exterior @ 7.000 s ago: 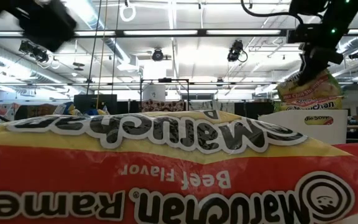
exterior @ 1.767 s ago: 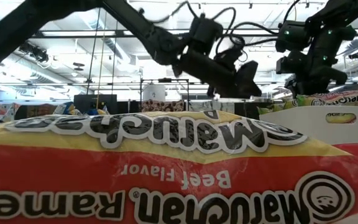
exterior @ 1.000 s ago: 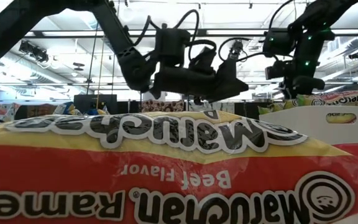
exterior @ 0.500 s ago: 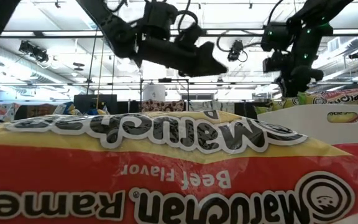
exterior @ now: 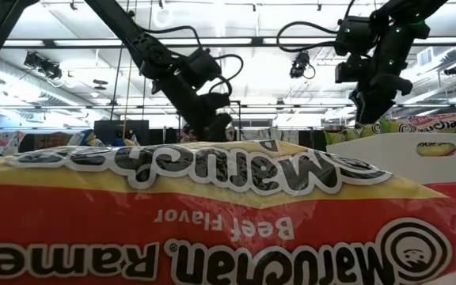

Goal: Sort Maruchan noodles
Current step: Put the green noodle pack into the top right white bin, then put the red noodle pack into the bottom right white bin

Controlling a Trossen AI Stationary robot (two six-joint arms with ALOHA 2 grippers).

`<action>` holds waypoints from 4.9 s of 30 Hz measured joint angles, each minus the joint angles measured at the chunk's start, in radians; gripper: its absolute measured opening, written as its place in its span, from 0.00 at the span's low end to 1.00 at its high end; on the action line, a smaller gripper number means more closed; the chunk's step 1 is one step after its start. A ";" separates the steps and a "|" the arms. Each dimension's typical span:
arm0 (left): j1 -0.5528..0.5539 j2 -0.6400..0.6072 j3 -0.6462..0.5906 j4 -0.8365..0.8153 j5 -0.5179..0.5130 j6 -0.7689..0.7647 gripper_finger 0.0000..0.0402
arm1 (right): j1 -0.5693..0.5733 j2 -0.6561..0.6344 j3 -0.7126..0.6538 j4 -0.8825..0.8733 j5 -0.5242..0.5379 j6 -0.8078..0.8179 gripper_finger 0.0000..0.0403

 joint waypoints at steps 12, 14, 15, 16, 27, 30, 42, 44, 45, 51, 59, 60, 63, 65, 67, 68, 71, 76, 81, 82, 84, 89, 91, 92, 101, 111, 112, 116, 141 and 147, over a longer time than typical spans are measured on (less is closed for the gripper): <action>0.017 0.021 0.022 -0.233 0.033 0.489 0.50 | 0.170 -0.116 0.001 -0.003 0.003 0.136 0.54; 0.023 0.040 0.022 -0.214 0.007 0.521 0.50 | 0.237 -0.141 0.001 0.014 0.003 0.169 0.54; 0.025 0.051 0.022 -0.214 -0.010 0.536 0.50 | 0.274 -0.150 0.001 0.030 0.003 0.188 0.54; 0.026 0.062 0.024 -0.200 -0.026 0.550 0.50 | 0.313 -0.157 0.001 0.052 0.003 0.211 0.54; -0.044 0.121 0.027 -0.193 -0.093 0.543 0.33 | 0.582 -0.087 0.002 0.443 0.056 0.313 0.54; -0.096 0.127 0.025 -0.235 -0.064 0.505 0.19 | 0.600 -0.066 0.002 0.469 0.097 0.311 0.54; -0.336 0.032 0.016 -0.401 -0.012 0.275 0.01 | 0.618 -0.034 0.002 0.536 0.213 0.215 0.54; -0.380 -0.016 0.017 -0.433 0.004 0.248 0.01 | 0.618 -0.034 0.002 0.532 0.213 0.215 0.54; -0.400 -0.038 0.018 -0.442 0.000 0.236 0.01 | 0.618 -0.034 0.002 0.533 0.213 0.210 0.54; -0.457 -0.155 0.019 -0.430 -0.052 0.203 0.05 | 0.617 -0.034 0.002 0.534 0.213 0.177 0.54; -0.338 -0.166 0.021 -0.248 -0.108 0.152 0.16 | 0.617 -0.026 0.002 0.535 0.214 0.253 0.54; -0.315 -0.151 0.022 -0.235 -0.107 0.144 0.17 | 0.618 -0.020 0.002 0.530 0.214 0.268 0.54; -0.257 -0.100 0.021 -0.253 -0.084 0.134 0.20 | 0.631 0.010 0.002 0.525 0.209 0.310 0.54; -0.234 -0.063 0.021 -0.264 -0.072 0.135 0.20 | 0.649 0.038 0.002 0.512 0.207 0.327 0.54; -0.224 -0.024 0.021 -0.286 -0.066 0.136 0.20 | 0.668 0.070 0.002 0.511 0.205 0.336 0.54; -0.221 -0.004 0.021 -0.290 -0.066 0.136 0.20 | 0.678 0.085 0.002 0.513 0.205 0.338 0.54; -0.222 0.030 0.023 -0.321 -0.070 0.128 0.20 | 0.709 0.137 0.002 0.517 0.201 0.339 0.54; -0.276 0.030 0.021 -0.465 -0.007 0.038 0.20 | 0.754 0.217 0.002 0.522 0.200 0.364 0.54; -0.362 -0.030 0.021 -0.568 0.164 -0.069 0.20 | 0.781 0.305 0.002 0.582 0.200 0.360 0.54; -0.378 -0.041 0.021 -0.579 0.192 -0.086 0.20 | 0.783 0.323 0.002 0.603 0.200 0.358 0.54; -0.405 -0.067 0.021 -0.585 0.232 -0.104 0.20 | 0.785 0.362 0.002 0.655 0.201 0.361 0.54; -0.426 -0.126 0.021 -0.655 0.182 -0.084 0.20 | 0.772 0.455 0.002 0.729 0.195 0.502 0.54; -0.417 -0.138 0.021 -0.674 0.080 -0.081 0.20 | 0.763 0.489 0.002 0.714 0.179 0.575 0.54; -0.411 -0.138 0.022 -0.679 0.029 -0.082 0.20 | 0.759 0.507 0.002 0.723 0.176 0.611 0.54; -0.393 -0.043 0.012 -0.679 0.227 -0.167 0.20 | 0.691 0.547 0.002 0.766 0.147 0.806 0.54; -0.551 -0.004 0.024 -0.519 0.441 -0.082 0.20 | 0.539 0.536 0.002 0.821 0.135 0.694 0.54; -0.558 -0.008 0.035 -0.529 0.433 -0.087 0.20 | 0.530 0.535 0.002 0.825 0.104 0.694 0.54; -0.564 -0.031 0.078 -0.606 0.353 -0.140 0.20 | 0.523 0.523 0.002 0.851 -0.081 0.749 0.53; -0.602 -0.064 0.040 -0.828 0.217 -0.231 0.20 | 0.583 0.530 0.000 0.969 0.032 1.033 0.63; -0.597 -0.088 0.041 -0.862 0.122 -0.240 0.20 | 0.583 0.530 0.000 0.974 -0.039 0.999 0.61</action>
